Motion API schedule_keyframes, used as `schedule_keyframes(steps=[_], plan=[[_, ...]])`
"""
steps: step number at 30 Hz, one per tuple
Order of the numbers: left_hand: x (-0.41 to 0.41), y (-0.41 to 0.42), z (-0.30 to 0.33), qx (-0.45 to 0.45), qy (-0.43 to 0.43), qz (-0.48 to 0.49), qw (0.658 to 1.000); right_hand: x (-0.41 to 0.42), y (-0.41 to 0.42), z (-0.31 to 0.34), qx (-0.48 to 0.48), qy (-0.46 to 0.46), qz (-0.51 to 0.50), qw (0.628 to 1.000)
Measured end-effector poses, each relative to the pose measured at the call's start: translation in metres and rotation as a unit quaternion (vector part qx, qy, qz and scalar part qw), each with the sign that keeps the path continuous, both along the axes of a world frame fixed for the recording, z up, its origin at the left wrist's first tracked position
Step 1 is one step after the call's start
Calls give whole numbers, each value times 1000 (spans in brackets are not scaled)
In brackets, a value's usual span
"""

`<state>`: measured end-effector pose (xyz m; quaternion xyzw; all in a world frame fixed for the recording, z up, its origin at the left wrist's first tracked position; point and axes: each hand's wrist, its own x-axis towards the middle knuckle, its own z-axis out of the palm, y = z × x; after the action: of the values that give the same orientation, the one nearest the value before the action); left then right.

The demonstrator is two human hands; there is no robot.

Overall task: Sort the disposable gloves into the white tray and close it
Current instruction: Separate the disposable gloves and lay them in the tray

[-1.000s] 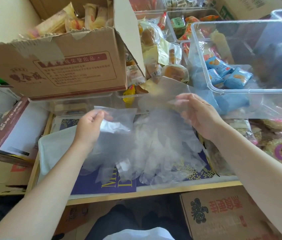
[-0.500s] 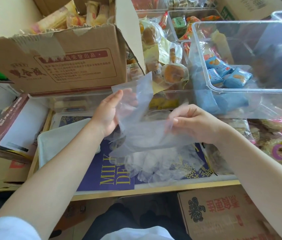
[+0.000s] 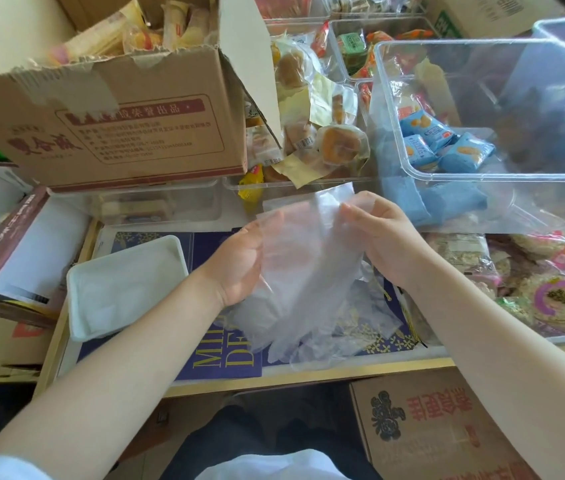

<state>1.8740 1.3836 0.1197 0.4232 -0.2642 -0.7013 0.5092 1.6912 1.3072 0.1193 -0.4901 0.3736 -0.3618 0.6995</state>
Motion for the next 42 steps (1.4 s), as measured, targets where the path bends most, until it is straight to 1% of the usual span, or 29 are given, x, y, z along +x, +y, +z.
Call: schedule_keyframes(steps=[3,5,6,7,8,9,10,11,12,13,15,17,19,21,22,25,27,29,31,34,36,37,40,42], plan=[[0,3,-4,10,-15,-12,1000,3,4,-2,-12,68,-92,993],[3,7,-4,15,-37,-30,999,4,6,-5,-23,97,-132,986],[4,11,-4,12,-67,-30,997,4,8,-6,-30,114,-145,982],[4,14,-4,0,-122,-29,992,4,9,-7,-37,131,-154,979],[5,18,-4,-20,-207,-34,978,5,9,-9,-43,144,-160,976],[6,20,-7,-41,-305,-43,950,5,10,-10,-44,153,-166,973],[8,23,-11,-57,-401,-45,913,6,11,-11,-41,156,-168,972],[9,24,-14,-69,-469,-43,880,7,11,-11,-33,158,-169,972],[10,25,-16,-84,-498,-39,862,8,11,-11,-23,154,-167,974],[11,26,-19,-99,-507,-36,855,9,11,-11,-13,146,-165,975],[14,27,-23,-108,-500,-28,859,12,11,-11,5,119,-158,980],[19,27,-25,-102,-471,-20,876,11,8,-13,30,105,-137,984],[25,27,-27,-111,-457,-16,882,7,8,-12,70,97,-66,991],[32,27,-29,-114,-434,-9,893,3,12,-10,122,114,13,986],[34,27,-29,-113,-417,-3,902,1,13,-12,140,120,28,983],[44,28,-36,-107,-382,14,918,-1,16,-22,144,117,36,982],[53,28,-42,-105,-366,12,924,4,19,-24,143,83,69,984],[61,29,-46,-105,-366,-3,925,10,20,-29,128,53,70,988],[68,32,-49,-97,-383,-28,918,20,22,-31,90,50,29,994],[88,37,-55,-47,-381,-116,916,36,26,-35,37,116,-19,992],[103,40,-58,-1,-401,-179,898,46,30,-36,22,145,-10,989],[108,40,-60,18,-402,-188,896,52,34,-37,19,149,5,989],[111,35,-63,35,-354,-156,922,69,43,-38,-19,162,46,986],[112,29,-64,48,-294,-131,946,80,46,-38,-48,147,70,985]])
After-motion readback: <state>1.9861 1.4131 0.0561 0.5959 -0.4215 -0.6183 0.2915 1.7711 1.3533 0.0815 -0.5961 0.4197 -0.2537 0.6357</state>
